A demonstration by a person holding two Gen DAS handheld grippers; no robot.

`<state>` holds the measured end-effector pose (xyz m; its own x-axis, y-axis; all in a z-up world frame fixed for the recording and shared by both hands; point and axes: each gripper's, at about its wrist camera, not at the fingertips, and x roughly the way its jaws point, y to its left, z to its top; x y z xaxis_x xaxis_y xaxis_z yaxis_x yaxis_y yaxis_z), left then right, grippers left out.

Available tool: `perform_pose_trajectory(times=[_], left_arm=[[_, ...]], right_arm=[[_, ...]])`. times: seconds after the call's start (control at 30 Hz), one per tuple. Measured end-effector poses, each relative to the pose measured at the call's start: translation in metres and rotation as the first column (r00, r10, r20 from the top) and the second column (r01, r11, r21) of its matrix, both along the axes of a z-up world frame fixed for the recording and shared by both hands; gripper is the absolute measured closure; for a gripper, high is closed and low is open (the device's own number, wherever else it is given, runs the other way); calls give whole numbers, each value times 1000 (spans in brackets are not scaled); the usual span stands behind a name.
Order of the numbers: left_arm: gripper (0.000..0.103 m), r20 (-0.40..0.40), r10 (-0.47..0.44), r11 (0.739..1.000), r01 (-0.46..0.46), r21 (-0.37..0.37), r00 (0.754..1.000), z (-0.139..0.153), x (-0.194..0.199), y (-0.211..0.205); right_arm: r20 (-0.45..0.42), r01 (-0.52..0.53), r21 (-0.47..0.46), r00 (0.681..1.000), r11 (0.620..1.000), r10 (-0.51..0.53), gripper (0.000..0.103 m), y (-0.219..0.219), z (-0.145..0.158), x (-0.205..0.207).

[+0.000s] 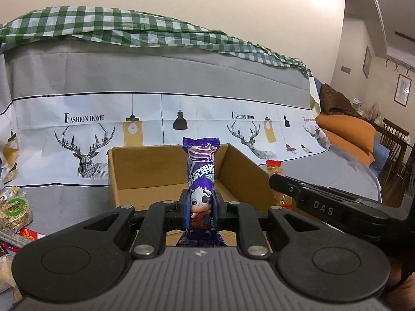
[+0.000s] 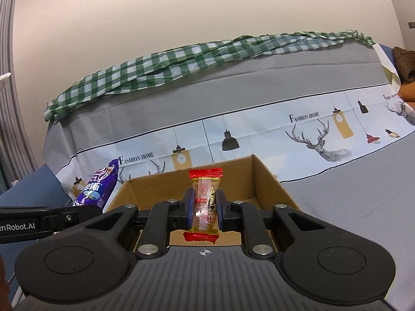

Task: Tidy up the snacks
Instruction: 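Release the red candy into the box with the right tool while the left tool drops the purple bar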

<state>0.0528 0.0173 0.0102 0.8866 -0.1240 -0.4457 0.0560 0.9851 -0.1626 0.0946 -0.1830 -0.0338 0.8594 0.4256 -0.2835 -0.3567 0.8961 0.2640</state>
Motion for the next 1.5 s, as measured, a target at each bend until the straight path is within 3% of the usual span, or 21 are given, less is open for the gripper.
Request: perform_pose_trajectory(times=[1.33,1.4,1.43,1.47,1.5], left_arm=[[85,12,-19,1000,20,-18,1000,-1,1,-5],[84,22,-31,999,31,-34,999,0,1,-5],[73,21,-40,998,41,-44,999,0,1,-5],[59,21,-44,998,45,-50,999,0,1,-5],[56,30,-37,998,38,-44,999,0,-1,-6]], right_arm=[[12,-10,-15,1000,1000,11,85,2,0,1],[4,-15,-16,1000,1000,15,84,3,0,1],[-2,-14,-22,1000,1000,14,80,4,0,2],[-2,-8,-27,1000,1000,7,63,3,0,2],[3,3,-28,1000,1000,-2,53,3,1,2]])
